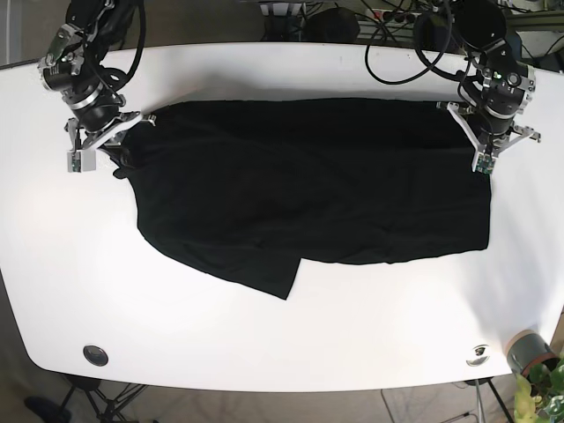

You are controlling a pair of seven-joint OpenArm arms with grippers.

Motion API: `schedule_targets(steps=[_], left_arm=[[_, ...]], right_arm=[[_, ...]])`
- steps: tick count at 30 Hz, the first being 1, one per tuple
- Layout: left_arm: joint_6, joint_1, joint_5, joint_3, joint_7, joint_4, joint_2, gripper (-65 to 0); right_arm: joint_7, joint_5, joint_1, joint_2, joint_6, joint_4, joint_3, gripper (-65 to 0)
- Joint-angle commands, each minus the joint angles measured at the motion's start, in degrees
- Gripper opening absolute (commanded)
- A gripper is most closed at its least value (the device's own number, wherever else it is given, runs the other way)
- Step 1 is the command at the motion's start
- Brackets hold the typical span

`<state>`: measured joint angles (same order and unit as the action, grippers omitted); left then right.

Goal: Fold the T-shirt properly
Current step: 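Drag the held edge with both grippers to smooth the shirt, then regrasp the shirt's edge with both grippers and pull it taut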

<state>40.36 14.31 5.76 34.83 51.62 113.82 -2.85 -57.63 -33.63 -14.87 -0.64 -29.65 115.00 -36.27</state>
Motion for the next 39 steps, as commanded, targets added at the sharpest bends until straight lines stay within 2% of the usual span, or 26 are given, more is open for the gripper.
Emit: schedule_targets(steps=[1, 8, 15, 24, 29, 32, 34, 38, 39], left_arm=[[-0.36, -0.99, -0.09, 0.29, -0.49, 0.86, -0.8, -65.0], [-0.36, -4.42, 0.17, 0.29, -0.41, -1.34, -1.76, -65.0], [-0.36, -7.32, 0.17, 0.03, -0.41, -4.94, -1.94, -65.0], [-0.36, -11.8, 0.17, 0.03, -0.49, -14.44, -5.81, -65.0], [-0.36, -14.35, 0.17, -0.32, -0.49, -19.09, -7.3, -65.0], [-0.36, -15.4, 0.17, -3.4, -0.49, -21.56, -7.92, -64.6], [-0.36, -15.58, 0.09, -4.89, -0.49, -22.44, -8.62, -57.9], [-0.36, -15.58, -0.26, -5.77, -0.49, -22.52, -8.71, -37.4], [-0.36, -15.76, -0.26, -6.3, -0.49, -22.7, -8.71, -31.9]], right_arm=[[1.23, -0.79, 0.85, -1.16, -0.2, 0.91, -0.17, -62.8], [1.23, -0.79, 4.46, -3.53, 0.33, -2.43, 2.91, -62.8], [1.41, -0.7, 9.2, -3.79, 0.33, -9.11, 2.91, -62.8], [1.76, -0.53, 15.09, -4.41, 0.33, -17.9, 4.4, -62.8], [6.24, 3.43, 16.5, -4.67, 0.33, -21.86, 8.89, -62.3], [8.26, 5.45, 17.55, -4.67, 0.33, -24.14, 10.91, -61.8], [9.49, 6.24, 17.91, -4.67, 0.33, -25.2, 11.26, -57.4], [9.85, 6.15, 17.82, -5.11, 0.33, -24.23, 11.26, -35.5], [9.85, 6.15, 17.55, -5.55, 0.33, -23.18, 11.26, -28.4]])
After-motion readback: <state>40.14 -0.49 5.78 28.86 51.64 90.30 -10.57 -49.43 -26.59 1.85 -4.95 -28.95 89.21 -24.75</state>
